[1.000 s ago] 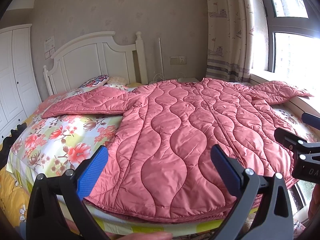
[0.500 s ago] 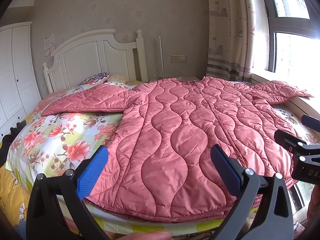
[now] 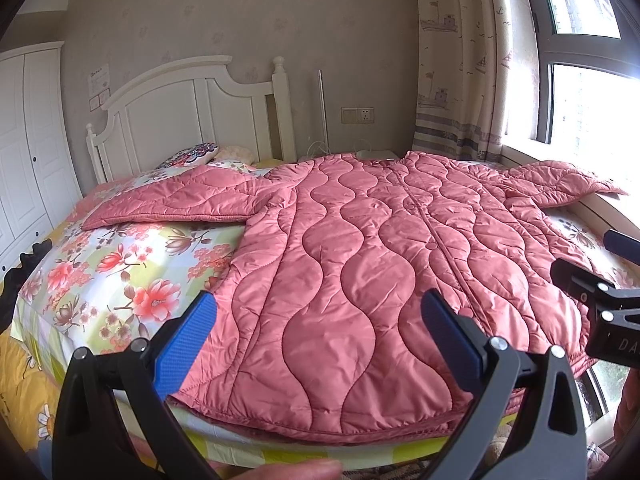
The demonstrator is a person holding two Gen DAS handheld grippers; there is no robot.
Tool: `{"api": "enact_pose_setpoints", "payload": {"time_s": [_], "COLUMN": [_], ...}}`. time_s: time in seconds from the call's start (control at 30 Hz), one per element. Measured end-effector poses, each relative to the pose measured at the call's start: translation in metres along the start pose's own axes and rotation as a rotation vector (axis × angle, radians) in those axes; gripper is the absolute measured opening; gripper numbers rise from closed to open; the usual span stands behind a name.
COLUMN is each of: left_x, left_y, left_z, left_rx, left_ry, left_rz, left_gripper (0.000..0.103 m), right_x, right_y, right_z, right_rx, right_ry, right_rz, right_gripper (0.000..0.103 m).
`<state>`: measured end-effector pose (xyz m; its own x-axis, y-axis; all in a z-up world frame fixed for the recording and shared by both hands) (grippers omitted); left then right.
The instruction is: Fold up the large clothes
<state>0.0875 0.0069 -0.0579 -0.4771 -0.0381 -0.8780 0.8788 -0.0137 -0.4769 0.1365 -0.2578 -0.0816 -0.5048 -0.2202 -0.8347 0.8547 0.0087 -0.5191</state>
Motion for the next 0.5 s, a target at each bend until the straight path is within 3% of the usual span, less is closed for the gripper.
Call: {"api": "enact_pose_setpoints", "payload": {"time_s": [0.5], "left_x": [0.0071], "left_y": [0.0002], "left_z": [-0.0022], "left_rx": [0.0], "left_ry": [-0.009], "left_rz": [-0.004], "left_gripper": [0.101], "right_x": [0.0001], "right_y": [-0.0001], "right_z": [0.0004], "right_rx": [-0.001], "right_ry": [0.002], "right_rz": [-0.001], "right_gripper": [0.098]}}
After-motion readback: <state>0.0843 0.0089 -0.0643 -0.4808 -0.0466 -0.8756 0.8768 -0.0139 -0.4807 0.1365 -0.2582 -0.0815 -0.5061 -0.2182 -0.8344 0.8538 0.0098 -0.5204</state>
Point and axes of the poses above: each gripper's, at about its wrist camera, not at the fingertips, and y roughly the way its jaws point, z to its right, x to its underside, the point moved 9 cm from there along y, roughly the way its jaws point, and after that the axes turned 9 degrees about -y, right-handed, at the moved point
